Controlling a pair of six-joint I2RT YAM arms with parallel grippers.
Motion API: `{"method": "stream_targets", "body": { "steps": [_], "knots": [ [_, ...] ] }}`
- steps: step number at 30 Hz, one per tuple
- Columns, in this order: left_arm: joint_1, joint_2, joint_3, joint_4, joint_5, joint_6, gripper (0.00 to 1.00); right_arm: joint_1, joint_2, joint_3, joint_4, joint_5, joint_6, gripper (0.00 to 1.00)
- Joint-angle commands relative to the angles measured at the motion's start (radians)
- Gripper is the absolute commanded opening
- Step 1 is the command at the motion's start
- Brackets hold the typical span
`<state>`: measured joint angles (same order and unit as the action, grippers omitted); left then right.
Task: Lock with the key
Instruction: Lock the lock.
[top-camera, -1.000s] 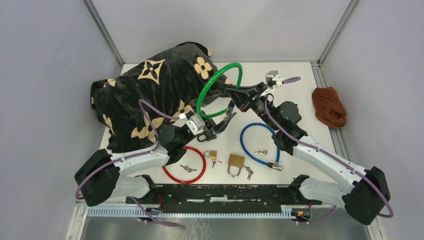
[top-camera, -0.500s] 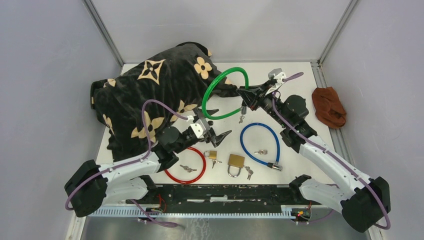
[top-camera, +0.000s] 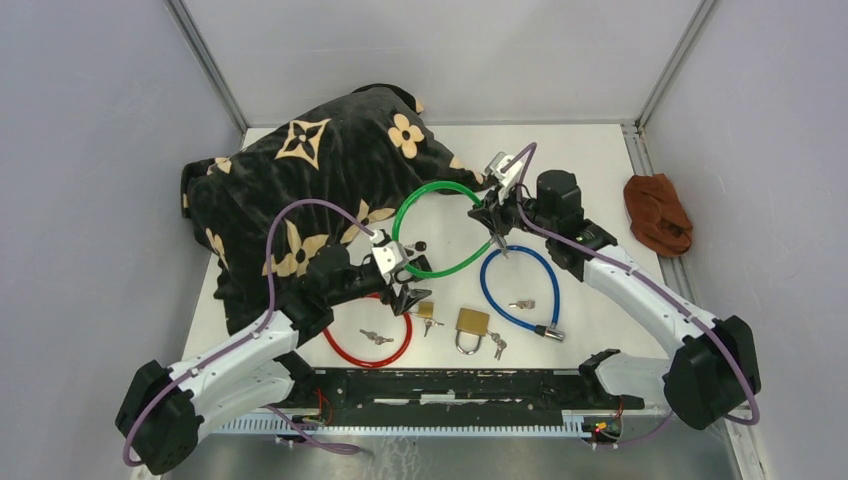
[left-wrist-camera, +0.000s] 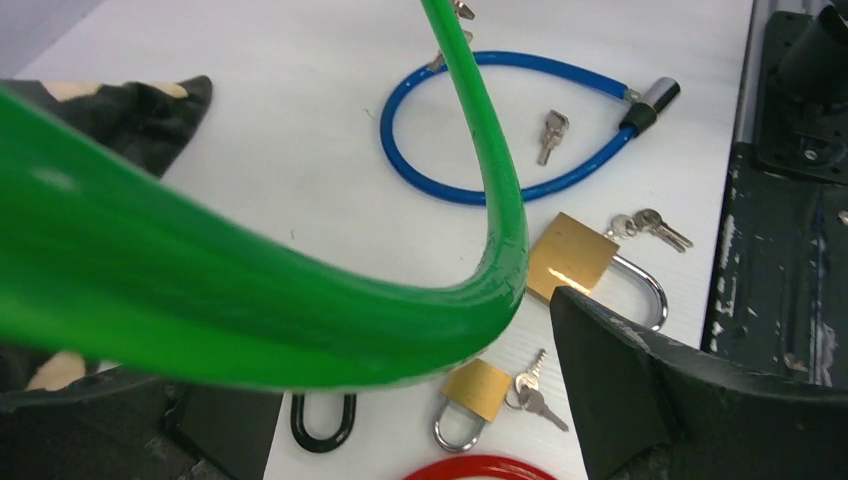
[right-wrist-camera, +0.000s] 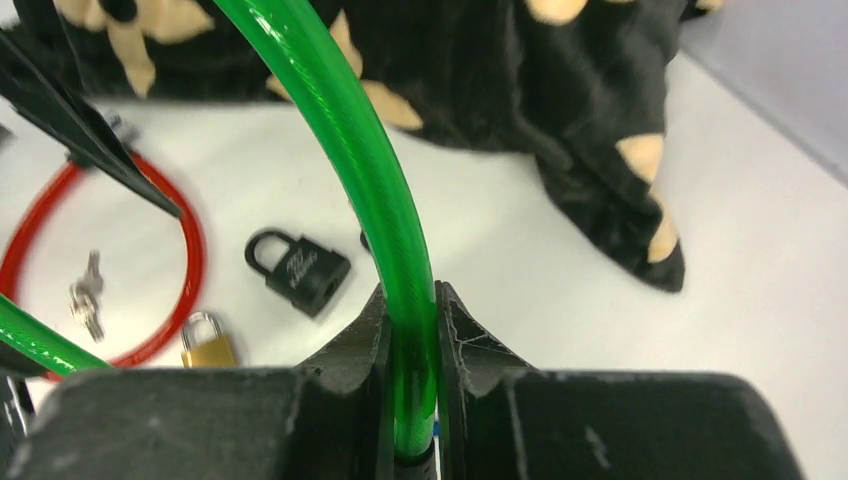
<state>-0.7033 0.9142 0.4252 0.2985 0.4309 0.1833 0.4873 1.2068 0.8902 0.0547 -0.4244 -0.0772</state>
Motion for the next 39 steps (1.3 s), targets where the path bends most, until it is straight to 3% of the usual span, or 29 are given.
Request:
{"method": "stream_targets", "body": {
  "steps": [1,5,12,20,24,35,39],
  "knots": [
    [0.026,-0.078,0.053,-0.226,0.114,0.041,1.0,-0.01,0.04,0.067,-0.052,-0.073,-0.117,0.0],
    [0.031,-0.136,0.06,-0.292,0.096,0.048,1.0,-0.015,0.079,0.063,-0.067,-0.093,-0.089,0.0],
    [0.031,-0.164,0.014,-0.193,0.052,-0.053,0.99,-0.028,0.06,0.03,0.054,-0.082,0.059,0.0],
    [0.048,-0.236,0.109,-0.429,-0.025,0.06,1.0,-0.027,0.077,0.06,-0.16,-0.073,-0.159,0.0],
    [0.113,-0.238,0.173,-0.593,0.07,0.046,1.0,-0.026,0.081,0.04,-0.202,-0.07,-0.255,0.0],
    [0.192,0.033,0.423,-0.583,0.183,-0.123,0.93,0.151,0.132,0.003,-0.258,-0.137,-0.516,0.0],
    [0.192,0.118,0.393,-0.581,0.258,-0.137,0.88,0.196,0.166,-0.004,-0.216,-0.13,-0.504,0.0]
  ]
}}
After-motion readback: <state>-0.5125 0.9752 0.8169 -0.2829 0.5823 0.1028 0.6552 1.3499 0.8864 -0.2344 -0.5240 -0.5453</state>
